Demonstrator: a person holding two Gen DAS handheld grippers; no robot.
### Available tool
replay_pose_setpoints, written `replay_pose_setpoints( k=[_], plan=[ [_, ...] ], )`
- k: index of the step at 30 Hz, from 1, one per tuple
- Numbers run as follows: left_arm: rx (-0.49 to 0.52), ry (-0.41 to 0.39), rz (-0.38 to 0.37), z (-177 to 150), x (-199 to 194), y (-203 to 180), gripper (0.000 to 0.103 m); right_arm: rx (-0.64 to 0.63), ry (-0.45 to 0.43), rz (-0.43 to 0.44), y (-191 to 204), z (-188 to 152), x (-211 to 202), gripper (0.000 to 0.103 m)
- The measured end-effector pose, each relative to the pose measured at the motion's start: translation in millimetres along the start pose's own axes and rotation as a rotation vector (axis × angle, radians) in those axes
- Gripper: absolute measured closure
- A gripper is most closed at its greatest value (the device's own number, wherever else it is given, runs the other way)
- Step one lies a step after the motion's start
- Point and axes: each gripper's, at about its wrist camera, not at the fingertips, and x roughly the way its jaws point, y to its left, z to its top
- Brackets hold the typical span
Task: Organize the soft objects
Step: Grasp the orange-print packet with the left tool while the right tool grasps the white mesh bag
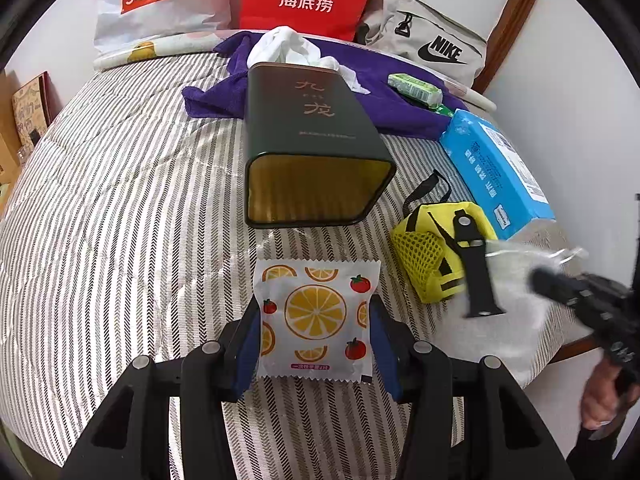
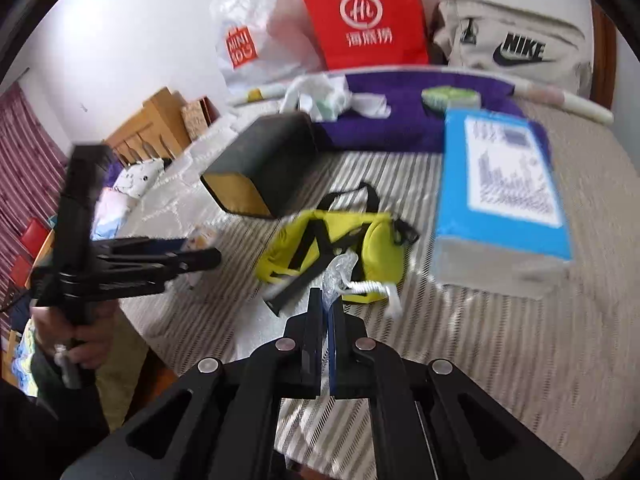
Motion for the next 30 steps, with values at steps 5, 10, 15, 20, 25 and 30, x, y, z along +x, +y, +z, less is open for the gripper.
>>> replay_pose_setpoints(
  k=[5,10,15,20,25,30],
  plan=[
    [0.003,0.005,0.022,-2.1,-0.3,-1.4,0.056,-0.018,-0.004,-0.115,-18.7,-1.8,-30.6,0.101],
    [-0.001,0.007,0.028,-3.3,-0.9,-2.3,0.055,0.037,0.051,-0.225,-58.8,-15.3,-35.8,0.101],
    [0.007,0.015,0.033,-3.5,0.8,-5.6,0.055,0.082,0.119,-0.271,-84.0,-33.0,-20.5,0.090],
    [0.010,0.020,0.021,-4.7,1.7,-6.7,0.055,0.116,0.120,-0.246,-88.0,-45.3,-15.1,0.038],
    [0.005,0.024,0.008,-4.8,4.5,-5.3,0.055,0.131,0.131,-0.219,-71.8,-49.0,-5.7,0.025],
    [0.008,0.021,-0.001,-6.0,2.0,-3.3,0.054,0.153,0.129,-0.245,-59.8,-41.8,8.1,0.007]
  ],
)
